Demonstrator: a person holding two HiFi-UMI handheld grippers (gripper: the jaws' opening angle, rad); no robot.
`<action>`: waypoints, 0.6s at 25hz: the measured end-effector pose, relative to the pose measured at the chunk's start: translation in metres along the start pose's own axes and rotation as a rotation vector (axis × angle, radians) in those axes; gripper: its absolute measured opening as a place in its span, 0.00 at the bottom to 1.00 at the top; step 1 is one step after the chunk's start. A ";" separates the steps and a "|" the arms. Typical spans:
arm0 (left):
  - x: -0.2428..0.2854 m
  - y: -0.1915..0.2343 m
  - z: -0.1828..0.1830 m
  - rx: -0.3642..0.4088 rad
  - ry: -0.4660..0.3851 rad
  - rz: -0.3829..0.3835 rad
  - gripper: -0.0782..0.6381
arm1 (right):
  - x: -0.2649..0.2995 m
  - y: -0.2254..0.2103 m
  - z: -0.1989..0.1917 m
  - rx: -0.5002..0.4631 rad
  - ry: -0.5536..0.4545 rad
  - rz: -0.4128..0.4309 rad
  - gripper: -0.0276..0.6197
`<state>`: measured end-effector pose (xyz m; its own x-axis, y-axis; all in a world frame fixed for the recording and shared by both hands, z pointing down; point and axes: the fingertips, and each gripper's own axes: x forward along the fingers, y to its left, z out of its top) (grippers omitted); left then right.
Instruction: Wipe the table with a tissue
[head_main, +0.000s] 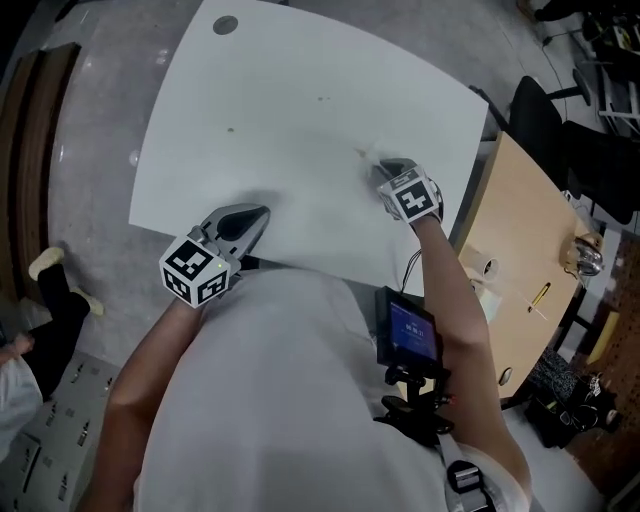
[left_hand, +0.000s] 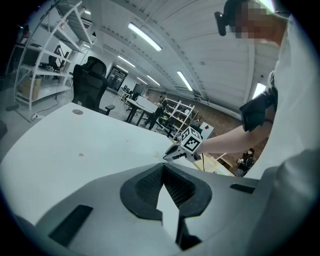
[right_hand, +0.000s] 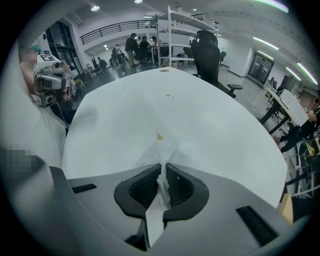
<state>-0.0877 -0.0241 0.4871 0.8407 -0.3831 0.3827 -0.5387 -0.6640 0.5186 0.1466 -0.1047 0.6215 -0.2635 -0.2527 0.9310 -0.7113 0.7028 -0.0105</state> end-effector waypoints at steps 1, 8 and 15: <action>0.000 0.000 -0.002 -0.004 -0.001 -0.001 0.12 | 0.002 0.001 0.001 0.002 0.003 0.005 0.09; -0.006 0.005 -0.005 -0.022 -0.016 0.005 0.12 | 0.011 0.003 0.025 0.005 0.017 0.001 0.09; -0.014 0.014 -0.009 -0.032 -0.016 0.017 0.12 | 0.019 0.008 0.041 -0.024 0.033 -0.016 0.09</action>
<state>-0.1080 -0.0224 0.4957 0.8319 -0.4049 0.3795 -0.5544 -0.6361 0.5366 0.1093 -0.1311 0.6239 -0.2301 -0.2424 0.9425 -0.6996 0.7144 0.0130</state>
